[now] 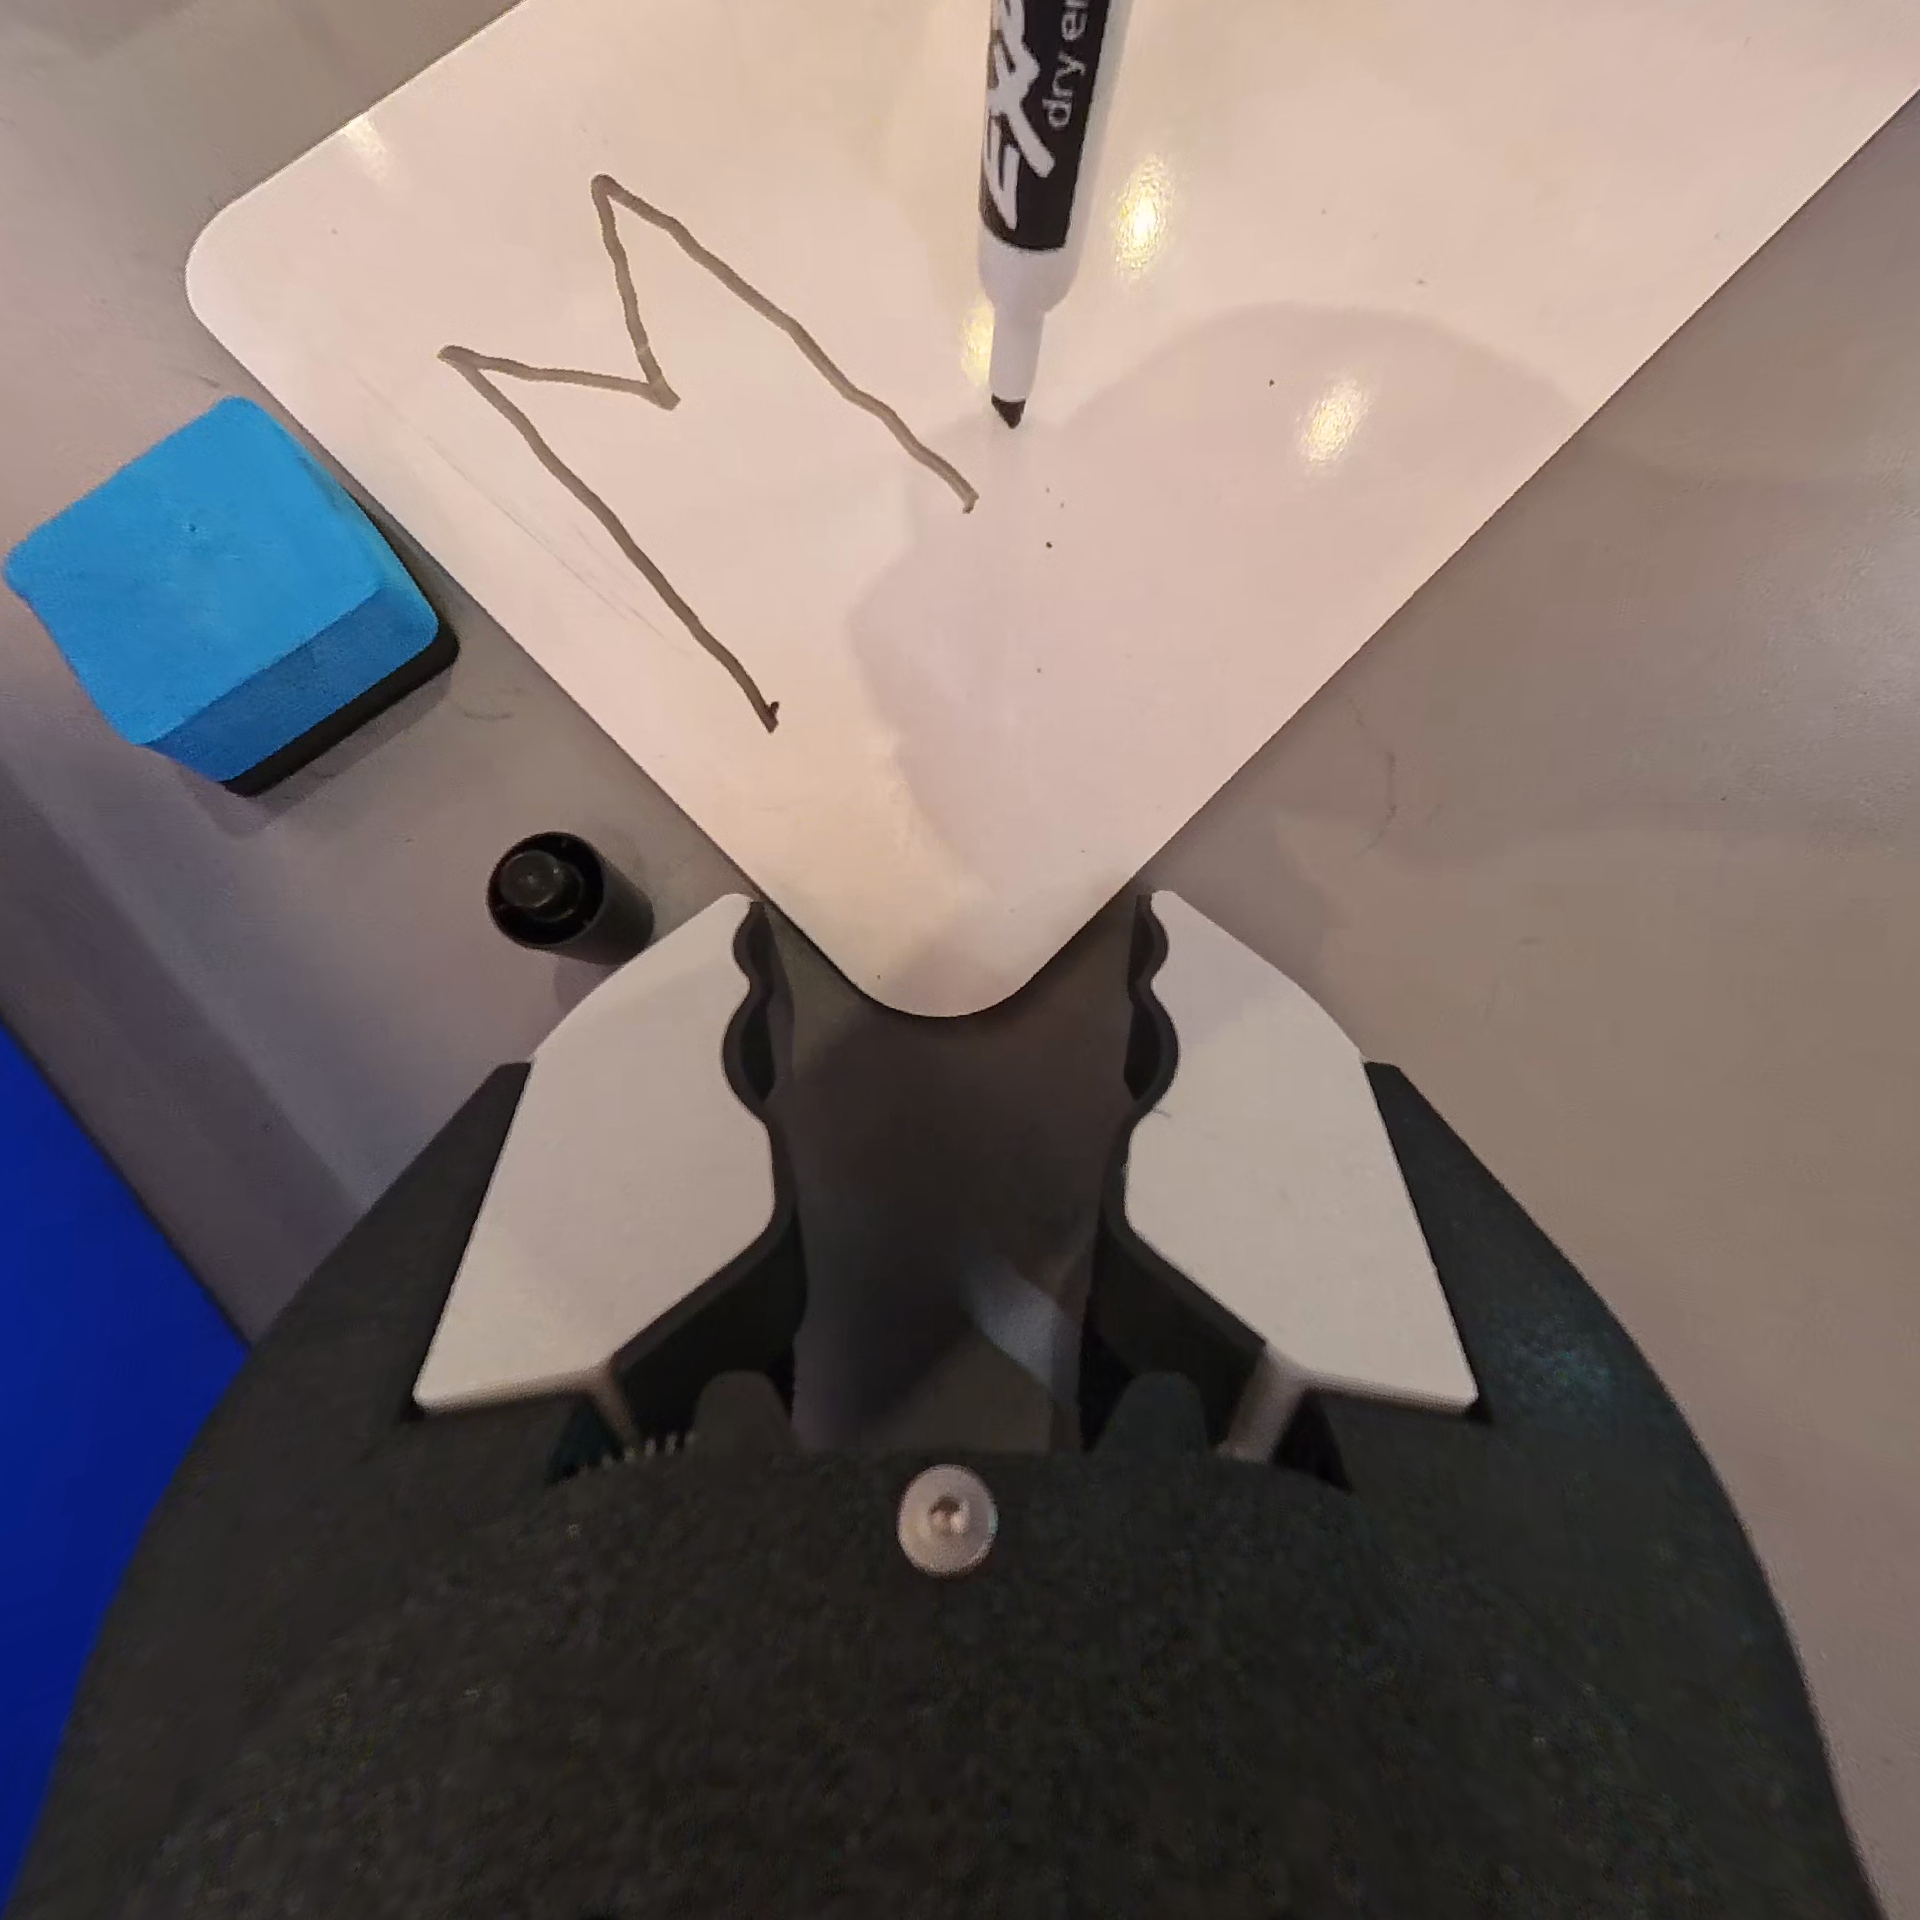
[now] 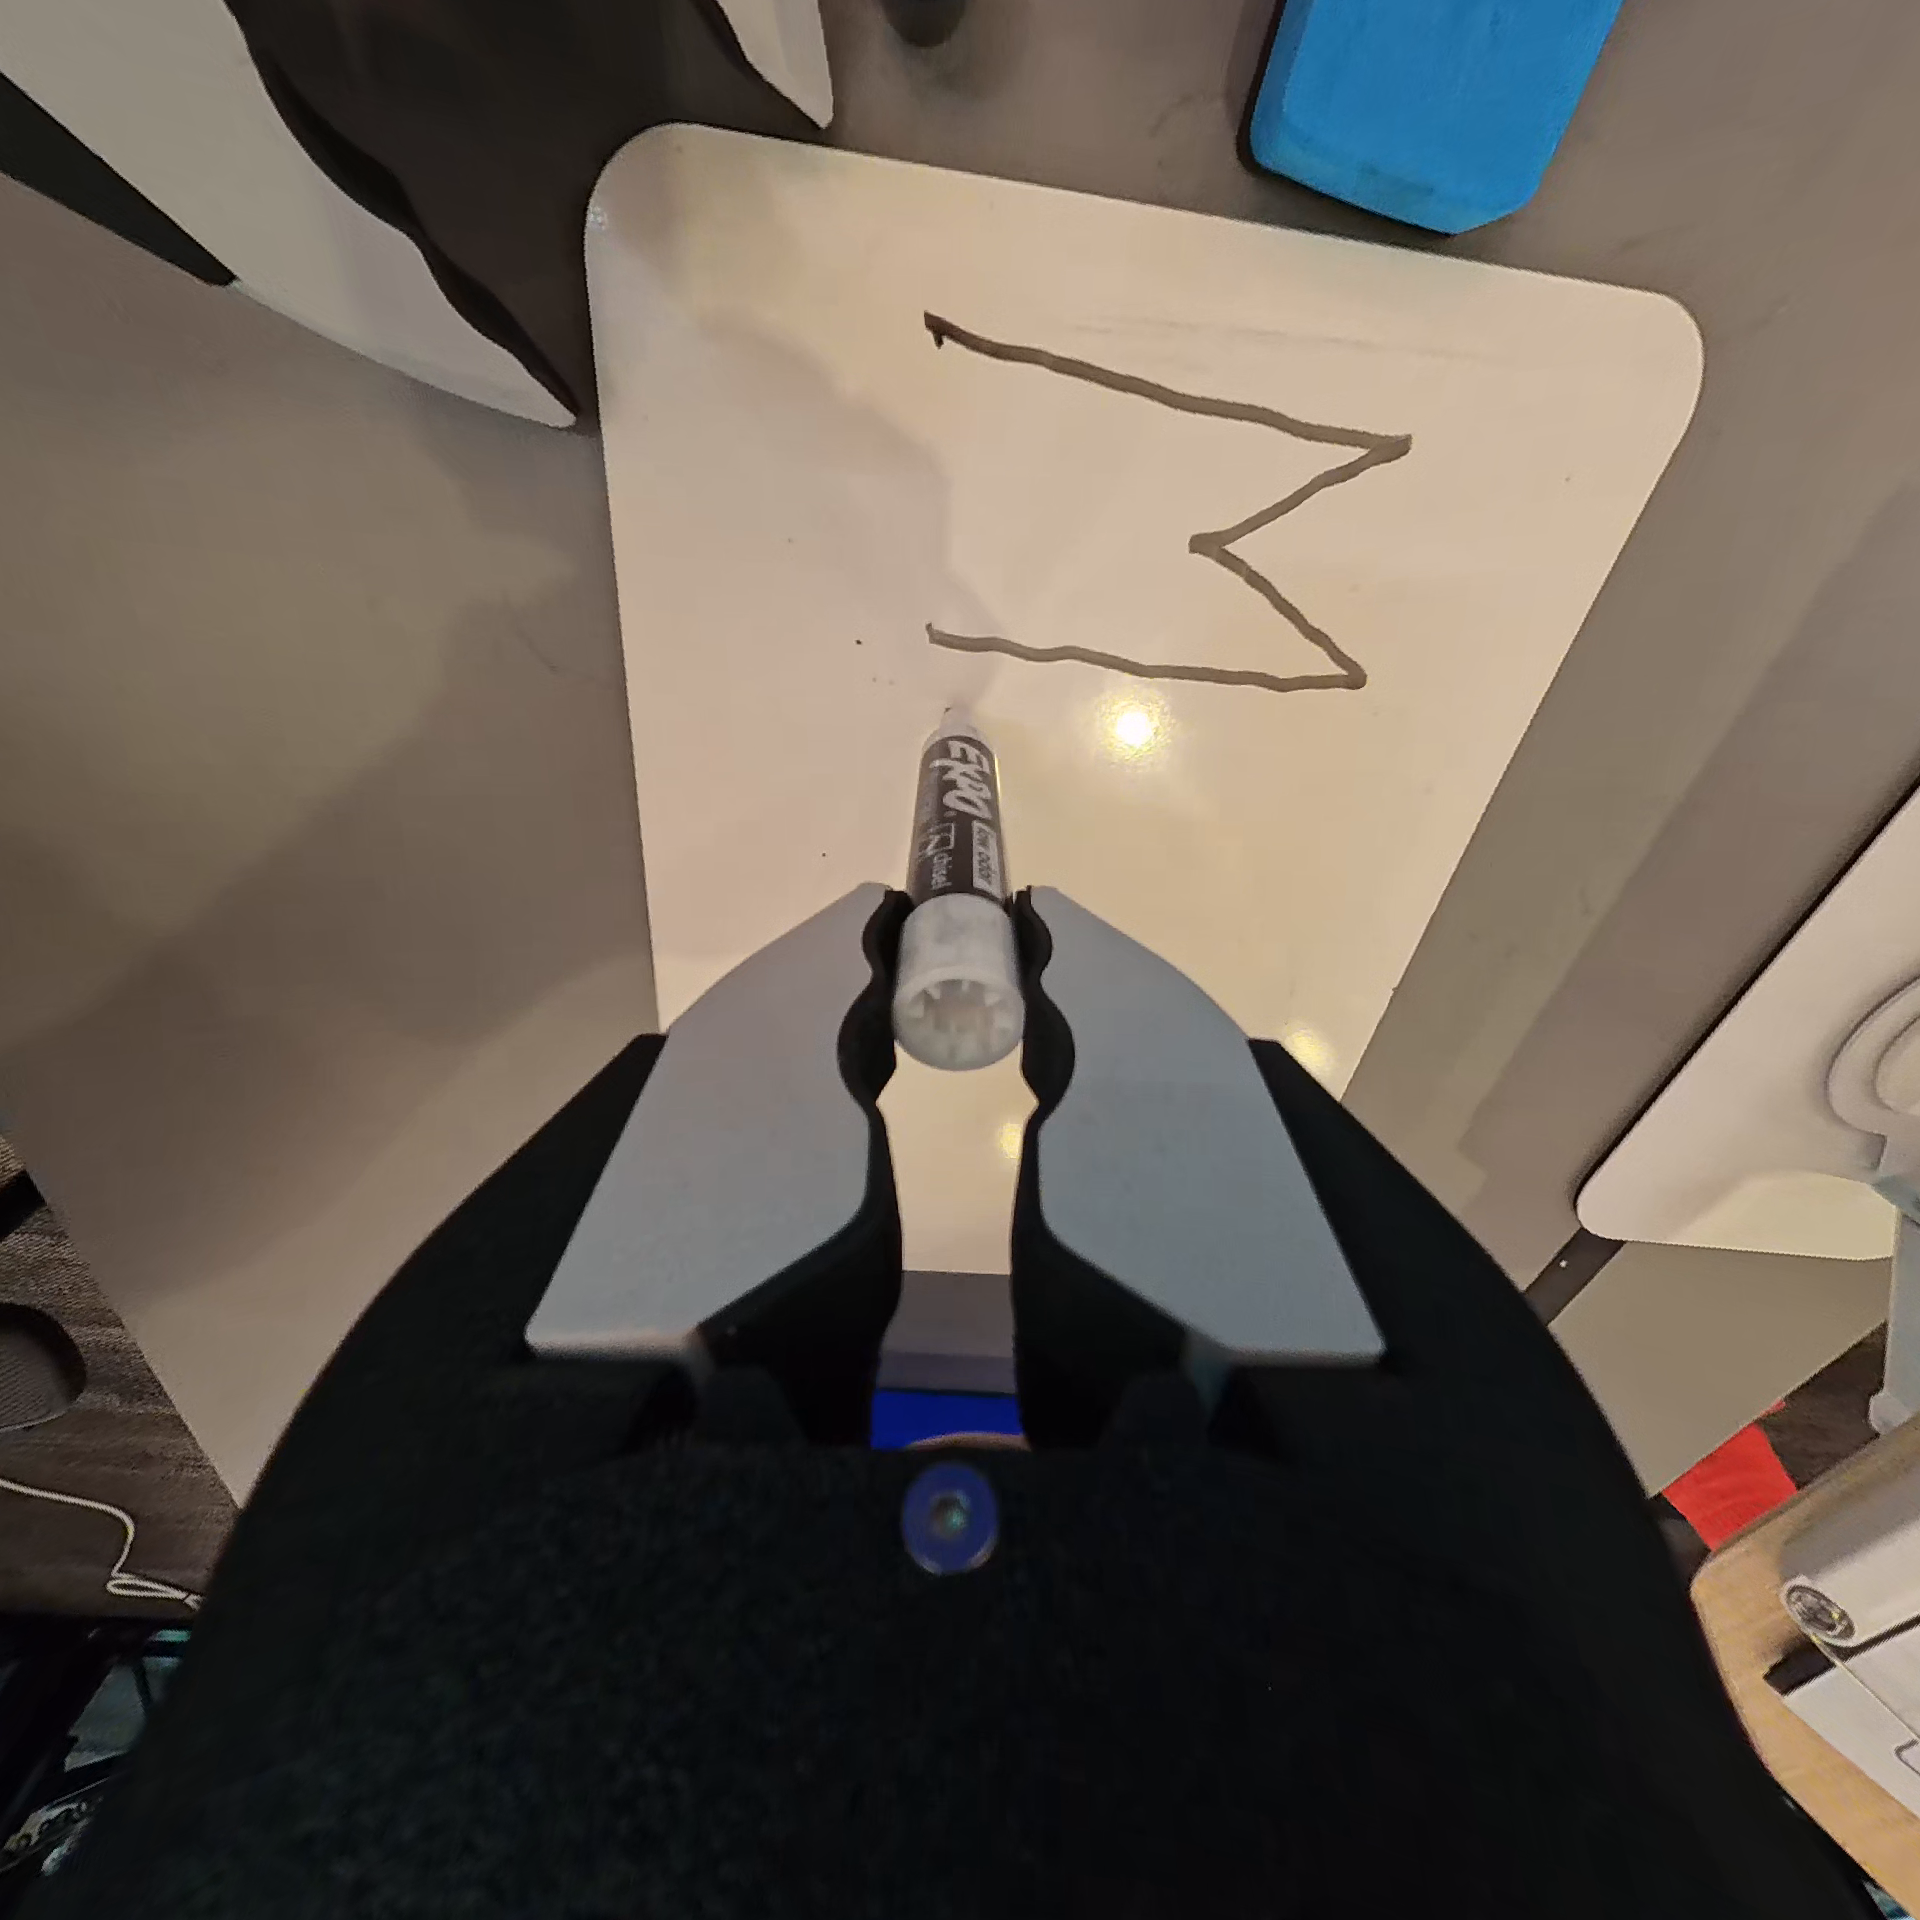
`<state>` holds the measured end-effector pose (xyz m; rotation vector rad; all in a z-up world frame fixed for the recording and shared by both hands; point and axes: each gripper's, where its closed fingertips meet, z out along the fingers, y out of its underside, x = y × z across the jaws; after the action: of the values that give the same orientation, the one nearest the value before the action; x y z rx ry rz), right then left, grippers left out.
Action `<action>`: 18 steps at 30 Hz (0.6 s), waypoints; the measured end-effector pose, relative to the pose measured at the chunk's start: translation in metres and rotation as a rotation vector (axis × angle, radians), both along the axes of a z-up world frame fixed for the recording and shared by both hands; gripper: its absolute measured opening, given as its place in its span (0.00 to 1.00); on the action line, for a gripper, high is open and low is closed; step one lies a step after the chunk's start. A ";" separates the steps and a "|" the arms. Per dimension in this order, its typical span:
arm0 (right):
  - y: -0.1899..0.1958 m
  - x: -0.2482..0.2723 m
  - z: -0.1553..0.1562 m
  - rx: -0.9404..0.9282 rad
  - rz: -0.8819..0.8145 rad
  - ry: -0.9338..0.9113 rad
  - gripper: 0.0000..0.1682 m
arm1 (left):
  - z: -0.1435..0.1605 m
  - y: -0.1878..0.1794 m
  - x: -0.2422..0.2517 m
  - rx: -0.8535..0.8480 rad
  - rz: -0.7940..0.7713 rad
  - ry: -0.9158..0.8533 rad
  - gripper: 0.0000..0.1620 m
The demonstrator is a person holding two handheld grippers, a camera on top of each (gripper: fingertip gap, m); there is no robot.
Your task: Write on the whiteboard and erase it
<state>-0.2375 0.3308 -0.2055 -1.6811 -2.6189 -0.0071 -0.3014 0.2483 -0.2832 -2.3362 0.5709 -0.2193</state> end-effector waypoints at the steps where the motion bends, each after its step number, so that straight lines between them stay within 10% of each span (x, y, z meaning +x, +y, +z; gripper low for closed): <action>1: 0.000 0.000 0.000 -0.001 0.000 -0.002 0.12 | 0.000 0.000 0.000 0.000 0.000 0.000 0.41; 18: 0.043 -0.020 0.000 0.009 -0.034 0.011 0.12 | 0.000 0.000 0.001 -0.004 -0.003 0.002 0.42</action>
<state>-0.2570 0.3735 -0.2058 -1.7174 -2.5784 -0.0111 -0.3002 0.2479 -0.2833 -2.3394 0.5759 -0.2202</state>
